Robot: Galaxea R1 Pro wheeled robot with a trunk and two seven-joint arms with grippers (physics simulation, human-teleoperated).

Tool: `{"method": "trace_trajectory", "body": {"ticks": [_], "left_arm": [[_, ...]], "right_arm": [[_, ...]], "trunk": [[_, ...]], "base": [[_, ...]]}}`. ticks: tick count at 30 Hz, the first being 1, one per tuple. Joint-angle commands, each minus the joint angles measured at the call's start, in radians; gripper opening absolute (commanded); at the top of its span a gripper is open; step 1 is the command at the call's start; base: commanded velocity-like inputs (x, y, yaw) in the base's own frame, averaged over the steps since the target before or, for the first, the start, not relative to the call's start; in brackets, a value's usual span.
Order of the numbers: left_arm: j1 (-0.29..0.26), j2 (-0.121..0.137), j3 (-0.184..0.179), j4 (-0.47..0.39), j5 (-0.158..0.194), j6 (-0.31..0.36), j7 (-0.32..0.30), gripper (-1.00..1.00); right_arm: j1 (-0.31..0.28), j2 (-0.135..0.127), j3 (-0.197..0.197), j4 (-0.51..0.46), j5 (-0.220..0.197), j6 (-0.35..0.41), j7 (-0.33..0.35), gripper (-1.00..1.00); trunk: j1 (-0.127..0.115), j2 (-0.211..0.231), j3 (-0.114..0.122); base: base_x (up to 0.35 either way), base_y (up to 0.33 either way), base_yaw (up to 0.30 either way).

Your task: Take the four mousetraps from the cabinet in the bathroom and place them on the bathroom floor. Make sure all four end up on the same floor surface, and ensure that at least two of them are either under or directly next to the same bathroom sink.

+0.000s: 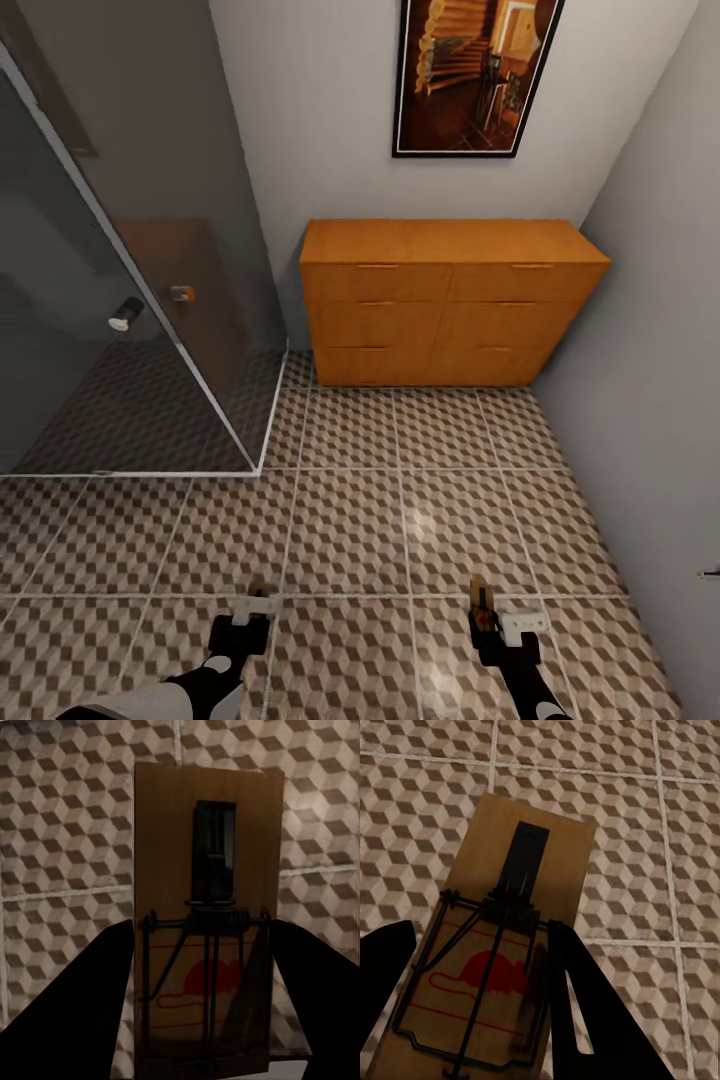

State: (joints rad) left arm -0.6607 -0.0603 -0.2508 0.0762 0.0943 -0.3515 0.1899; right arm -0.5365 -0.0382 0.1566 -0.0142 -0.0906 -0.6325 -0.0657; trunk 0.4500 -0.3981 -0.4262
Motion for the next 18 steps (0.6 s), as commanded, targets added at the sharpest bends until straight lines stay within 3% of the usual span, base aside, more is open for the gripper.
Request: {"method": "trace_trajectory", "body": {"ticks": [1,18], "left_arm": [[-0.002,-0.001,-0.008,0.005,0.009,-0.007,0.003,-1.0],[-0.002,-0.001,-0.008,0.005,0.009,-0.007,0.003,-1.0]], "right_arm": [[0.0,0.0,0.009,0.0,-0.009,-0.003,-0.002,-1.0],[0.0,0.0,0.009,0.0,-0.009,-0.003,-0.002,-1.0]], "trunk": [[0.0,-0.002,-0.002],[0.0,-0.002,-0.01]], "base": [[-0.29,-0.177,0.204],[-0.278,-0.193,0.204]]}}
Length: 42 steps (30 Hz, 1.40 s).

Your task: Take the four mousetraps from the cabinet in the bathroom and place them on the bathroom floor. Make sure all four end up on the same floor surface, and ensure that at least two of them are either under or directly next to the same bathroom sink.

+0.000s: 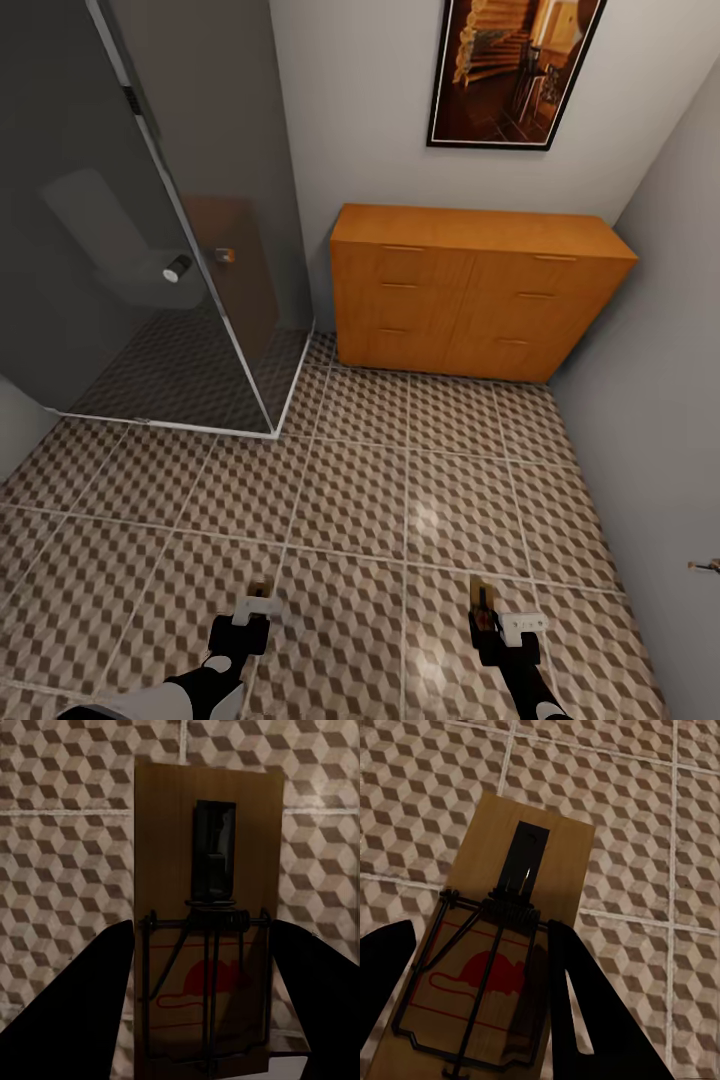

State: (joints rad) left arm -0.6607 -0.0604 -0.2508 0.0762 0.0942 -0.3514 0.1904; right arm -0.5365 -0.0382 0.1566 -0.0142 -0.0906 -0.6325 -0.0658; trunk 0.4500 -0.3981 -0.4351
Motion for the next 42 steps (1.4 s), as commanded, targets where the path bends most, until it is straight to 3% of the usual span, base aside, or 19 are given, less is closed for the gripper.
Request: {"method": "trace_trajectory", "body": {"ticks": [1,9,17,42], "left_arm": [[-0.002,-0.001,-0.008,0.005,0.009,-0.008,0.003,-1.0],[-0.002,-0.001,-0.008,0.005,0.009,-0.008,0.003,-1.0],[-0.002,-0.001,-0.008,0.005,0.009,-0.008,0.003,-1.0],[-0.002,-0.001,-0.008,0.005,0.009,-0.008,0.003,-1.0]], "right_arm": [[0.0,0.0,0.009,0.0,-0.009,-0.003,-0.002,-1.0],[0.0,0.0,0.009,0.0,-0.009,-0.003,-0.002,-1.0],[0.0,0.013,0.009,0.0,-0.009,-0.003,-0.002,-1.0],[0.0,0.014,0.009,0.0,-0.009,-0.002,-0.002,-1.0]], "trunk": [[0.0,-0.002,-0.002],[0.0,-0.002,-0.006],[0.0,-0.002,-0.011],[0.0,-0.002,-0.026]], "base": [[-0.267,-0.206,0.204],[-0.155,-0.129,0.204],[-0.011,-0.009,0.204],[0.0,0.0,0.205]]}}
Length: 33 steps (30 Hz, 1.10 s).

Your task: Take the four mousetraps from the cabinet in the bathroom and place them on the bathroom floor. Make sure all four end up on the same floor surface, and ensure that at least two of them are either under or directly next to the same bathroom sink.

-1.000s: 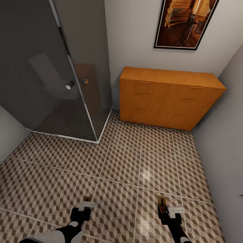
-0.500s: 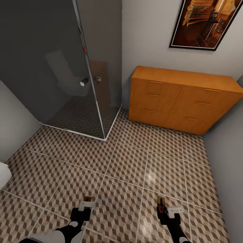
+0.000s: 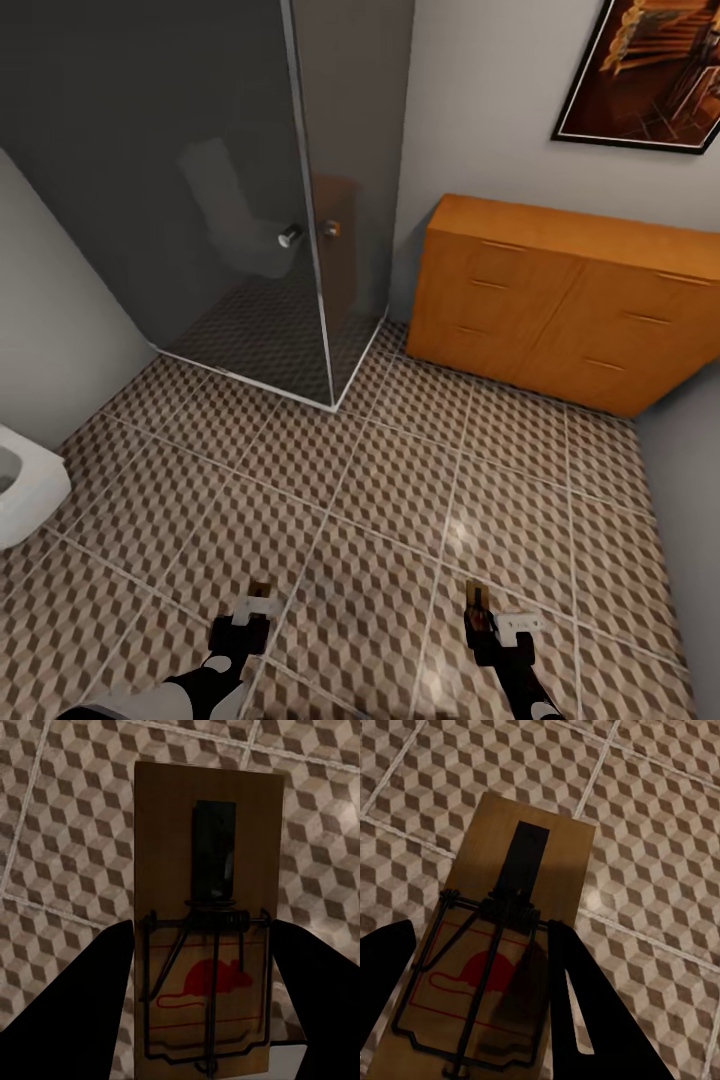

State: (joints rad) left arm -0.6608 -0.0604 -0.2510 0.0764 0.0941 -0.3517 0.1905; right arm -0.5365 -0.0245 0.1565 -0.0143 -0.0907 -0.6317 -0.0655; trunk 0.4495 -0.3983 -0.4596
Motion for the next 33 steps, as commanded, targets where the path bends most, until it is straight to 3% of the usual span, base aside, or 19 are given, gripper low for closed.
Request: {"method": "trace_trajectory", "body": {"ticks": [1,33], "left_arm": [[-0.002,-0.001,-0.008,0.005,0.009,-0.007,0.003,-1.0],[-0.002,-0.003,-0.008,0.005,0.009,-0.007,0.002,-1.0]], "right_arm": [[0.0,0.0,0.009,0.0,-0.009,-0.003,-0.002,-1.0],[0.0,0.0,0.009,0.0,-0.009,0.003,-0.002,-1.0]], "trunk": [[0.0,-0.002,-0.002],[0.0,-0.002,-0.022]], "base": [[0.0,0.0,0.206],[0.0,0.0,0.206]]}}
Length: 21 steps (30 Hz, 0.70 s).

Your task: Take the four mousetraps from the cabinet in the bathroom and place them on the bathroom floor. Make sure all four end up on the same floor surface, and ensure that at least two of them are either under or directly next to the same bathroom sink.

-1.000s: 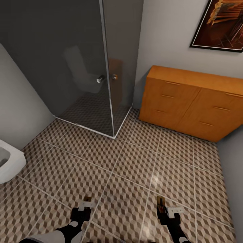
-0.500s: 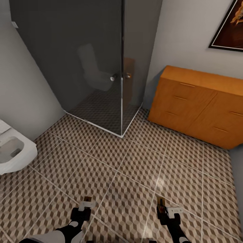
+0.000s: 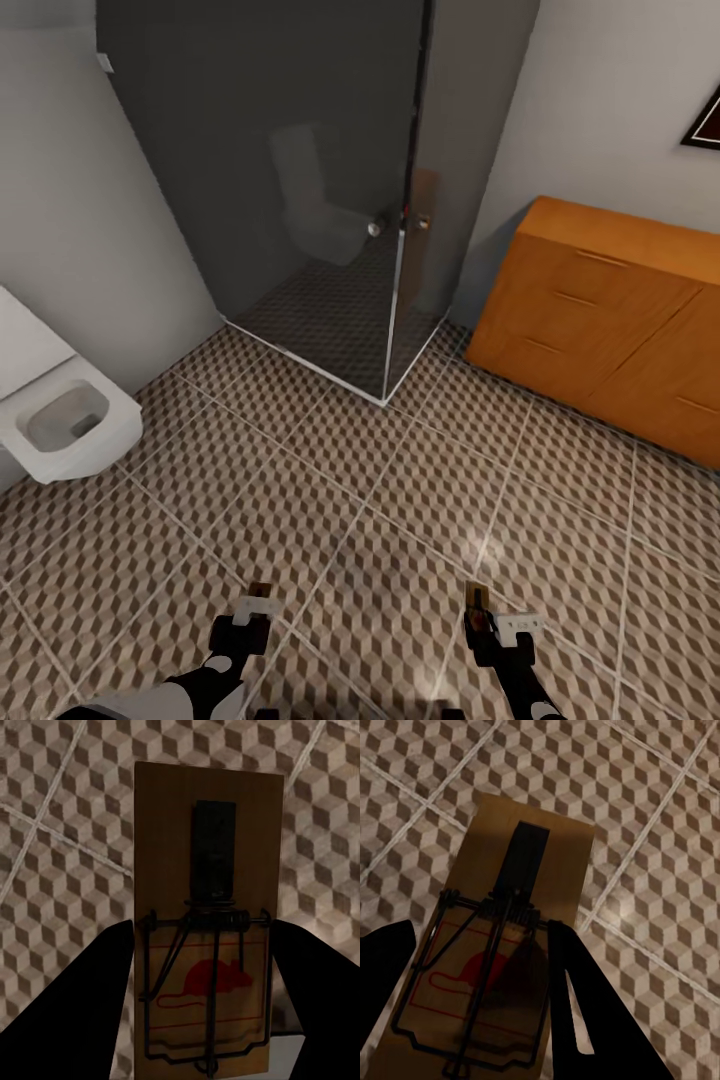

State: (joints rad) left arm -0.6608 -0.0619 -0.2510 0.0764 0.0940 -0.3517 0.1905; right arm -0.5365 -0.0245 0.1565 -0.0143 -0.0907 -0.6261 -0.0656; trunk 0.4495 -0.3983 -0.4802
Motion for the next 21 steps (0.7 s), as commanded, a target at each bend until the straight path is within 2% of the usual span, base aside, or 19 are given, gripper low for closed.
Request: {"method": "trace_trajectory", "body": {"ticks": [1,21], "left_arm": [[-0.002,-0.001,-0.008,0.005,0.009,-0.007,0.003,-1.0],[-0.002,-0.002,-0.008,0.005,0.009,-0.007,0.002,-1.0]], "right_arm": [[0.0,0.0,0.009,0.0,-0.009,-0.003,-0.002,-1.0],[0.0,0.0,0.009,0.0,-0.009,-0.003,-0.002,-1.0]], "trunk": [[0.0,-0.002,-0.002],[0.0,-0.002,-0.016]], "base": [[0.0,0.0,0.207],[0.0,0.0,0.209]]}}
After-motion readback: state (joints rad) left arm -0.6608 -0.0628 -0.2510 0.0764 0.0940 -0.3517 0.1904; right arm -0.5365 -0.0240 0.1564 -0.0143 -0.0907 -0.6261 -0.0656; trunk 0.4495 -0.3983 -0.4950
